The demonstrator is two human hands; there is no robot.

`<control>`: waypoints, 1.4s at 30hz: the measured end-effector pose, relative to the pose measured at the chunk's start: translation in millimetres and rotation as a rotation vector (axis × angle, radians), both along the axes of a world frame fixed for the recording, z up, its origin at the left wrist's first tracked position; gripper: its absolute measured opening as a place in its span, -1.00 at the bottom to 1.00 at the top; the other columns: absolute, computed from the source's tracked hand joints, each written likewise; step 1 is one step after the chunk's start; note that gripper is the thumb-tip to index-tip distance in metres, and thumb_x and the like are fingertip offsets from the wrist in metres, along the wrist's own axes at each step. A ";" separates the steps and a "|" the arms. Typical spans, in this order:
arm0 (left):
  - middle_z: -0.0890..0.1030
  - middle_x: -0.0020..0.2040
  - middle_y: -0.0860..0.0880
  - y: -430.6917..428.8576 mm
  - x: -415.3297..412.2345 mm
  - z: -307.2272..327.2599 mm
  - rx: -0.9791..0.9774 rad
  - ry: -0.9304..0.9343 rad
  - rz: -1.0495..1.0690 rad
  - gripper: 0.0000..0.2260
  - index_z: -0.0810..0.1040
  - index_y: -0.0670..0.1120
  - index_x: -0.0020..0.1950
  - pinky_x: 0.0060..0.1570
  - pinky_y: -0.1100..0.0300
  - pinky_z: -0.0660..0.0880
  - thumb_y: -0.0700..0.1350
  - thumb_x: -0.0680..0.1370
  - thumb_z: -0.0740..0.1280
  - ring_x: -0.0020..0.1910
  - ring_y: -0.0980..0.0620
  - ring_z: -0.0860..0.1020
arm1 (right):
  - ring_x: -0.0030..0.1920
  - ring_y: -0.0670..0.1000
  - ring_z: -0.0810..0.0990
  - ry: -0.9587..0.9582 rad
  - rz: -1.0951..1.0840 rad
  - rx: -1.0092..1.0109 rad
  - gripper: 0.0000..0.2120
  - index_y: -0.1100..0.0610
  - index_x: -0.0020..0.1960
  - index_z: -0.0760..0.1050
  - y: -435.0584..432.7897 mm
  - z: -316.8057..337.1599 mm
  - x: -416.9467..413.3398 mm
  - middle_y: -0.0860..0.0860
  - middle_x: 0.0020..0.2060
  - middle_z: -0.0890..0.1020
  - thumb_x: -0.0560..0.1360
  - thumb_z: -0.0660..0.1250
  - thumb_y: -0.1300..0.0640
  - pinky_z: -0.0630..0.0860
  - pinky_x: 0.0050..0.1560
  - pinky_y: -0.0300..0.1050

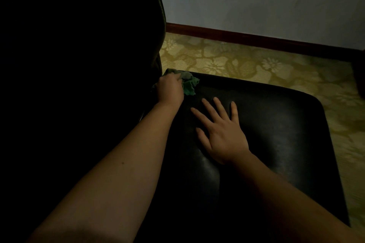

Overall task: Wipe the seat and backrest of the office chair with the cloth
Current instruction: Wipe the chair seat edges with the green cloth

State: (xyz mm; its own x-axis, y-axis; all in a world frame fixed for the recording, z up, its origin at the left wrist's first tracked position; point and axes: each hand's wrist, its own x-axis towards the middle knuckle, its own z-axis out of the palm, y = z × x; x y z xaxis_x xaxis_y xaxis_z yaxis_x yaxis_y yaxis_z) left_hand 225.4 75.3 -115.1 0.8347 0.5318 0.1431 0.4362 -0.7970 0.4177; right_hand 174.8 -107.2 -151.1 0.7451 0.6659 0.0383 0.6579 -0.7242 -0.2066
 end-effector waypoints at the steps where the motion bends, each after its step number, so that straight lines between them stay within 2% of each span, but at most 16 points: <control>1: 0.63 0.26 -0.14 1.3 3.4 -0.2 -0.014 0.002 -0.006 -0.74 0.62 -0.10 0.31 0.22 0.04 0.46 -0.14 0.69 0.23 0.25 -0.14 0.56 | 0.60 0.11 -0.16 0.000 0.000 0.001 -0.44 -0.20 0.59 0.01 0.1 -0.5 0.1 -0.01 0.61 0.03 0.61 -0.14 -0.25 -0.27 0.50 0.34; 6: 0.53 0.41 -0.13 7.0 12.2 -4.7 -0.136 -0.007 -0.031 -0.72 0.58 -0.09 0.36 0.37 0.06 0.39 -0.13 0.68 0.26 0.38 -0.13 0.48 | 0.60 0.12 -0.13 -0.011 -0.002 0.011 -0.45 -0.20 0.58 0.04 -0.3 -2.7 -0.2 -0.01 0.61 0.05 0.61 -0.11 -0.24 -0.27 0.50 0.34; 9: 0.62 0.28 -0.12 3.7 1.1 -7.5 -0.096 -0.077 -0.030 -0.75 0.62 -0.11 0.30 0.26 0.03 0.46 -0.15 0.67 0.25 0.28 -0.14 0.54 | 0.60 0.12 -0.11 -0.015 -0.003 0.021 -0.45 -0.20 0.58 0.07 0.2 -2.6 -0.5 -0.01 0.60 0.08 0.61 -0.10 -0.24 -0.25 0.50 0.35; 11: 0.63 0.24 -0.11 -2.5 -10.4 -10.4 -0.034 -0.100 -0.009 -0.75 0.61 -0.13 0.30 0.22 0.06 0.41 -0.16 0.68 0.23 0.25 -0.12 0.54 | 0.60 0.12 -0.12 -0.012 -0.003 0.021 -0.45 -0.20 0.58 0.06 -0.1 -2.4 -0.6 -0.01 0.61 0.07 0.61 -0.10 -0.24 -0.24 0.50 0.35; 15: 0.52 0.41 -0.13 -6.4 -19.7 -19.4 -0.045 -0.121 0.016 -0.70 0.54 -0.17 0.40 0.42 0.09 0.31 -0.17 0.69 0.21 0.43 -0.10 0.43 | 0.60 0.11 -0.14 -0.012 -0.005 0.023 -0.45 -0.21 0.58 0.04 -0.7 -1.5 -0.6 -0.02 0.61 0.05 0.61 -0.10 -0.25 -0.25 0.50 0.34; 22: 0.56 0.37 -0.13 -0.3 10.4 -14.7 -0.129 -0.125 -0.036 -0.73 0.61 -0.13 0.33 0.38 0.04 0.38 -0.18 0.67 0.25 0.37 -0.15 0.47 | 0.60 0.12 -0.07 -0.032 -0.009 0.049 -0.46 -0.18 0.57 0.12 -0.7 -4.1 -0.1 0.00 0.59 0.13 0.61 -0.06 -0.23 -0.19 0.51 0.36; 30: 0.63 0.26 -0.11 15.5 21.3 -9.0 -0.165 -0.069 -0.194 -0.73 0.60 -0.11 0.34 0.20 0.16 0.42 -0.14 0.67 0.26 0.25 -0.10 0.55 | 0.60 0.12 -0.06 -0.035 -0.009 0.051 -0.46 -0.17 0.57 0.13 0.1 -6.5 -0.3 0.00 0.59 0.13 0.61 -0.05 -0.23 -0.19 0.51 0.36; 34: 0.62 0.26 -0.13 7.9 -1.7 -14.1 -0.123 -0.142 -0.230 -0.74 0.60 -0.19 0.32 0.28 0.13 0.40 -0.20 0.66 0.27 0.28 -0.10 0.54 | 0.60 0.12 -0.07 -0.028 -0.011 0.031 -0.45 -0.17 0.58 0.12 0.3 -3.6 -0.8 -0.01 0.59 0.13 0.61 -0.07 -0.24 -0.22 0.51 0.35; 37: 0.63 0.25 -0.15 0.3 -28.1 -19.3 -0.093 -0.175 -0.218 -0.74 0.61 -0.23 0.29 0.32 0.10 0.39 -0.23 0.64 0.28 0.29 -0.11 0.54 | 0.59 0.13 0.02 -0.025 -0.013 0.038 -0.44 -0.11 0.56 0.21 -1.2 1.2 -2.8 -0.01 0.57 0.21 0.60 -0.05 -0.22 -0.17 0.51 0.36; 40: 0.65 0.19 -0.13 -5.6 -61.6 -15.3 -0.096 -0.176 -0.235 -0.76 0.63 -0.22 0.25 0.25 0.08 0.44 -0.24 0.63 0.29 0.23 -0.11 0.56 | 0.54 0.15 0.20 -0.027 -0.001 0.023 -0.42 0.00 0.49 0.35 -3.3 11.0 -5.6 0.01 0.50 0.37 0.57 -0.04 -0.19 -0.09 0.51 0.37; 42: 0.65 0.17 -0.13 -11.2 -90.4 -12.6 -0.088 -0.164 -0.214 -0.78 0.64 -0.22 0.24 0.23 0.08 0.44 -0.25 0.62 0.30 0.22 -0.11 0.56 | 0.52 0.17 0.26 -0.052 0.030 -0.026 -0.41 0.05 0.45 0.41 -2.9 22.3 -7.8 0.04 0.46 0.42 0.55 -0.05 -0.17 -0.10 0.52 0.36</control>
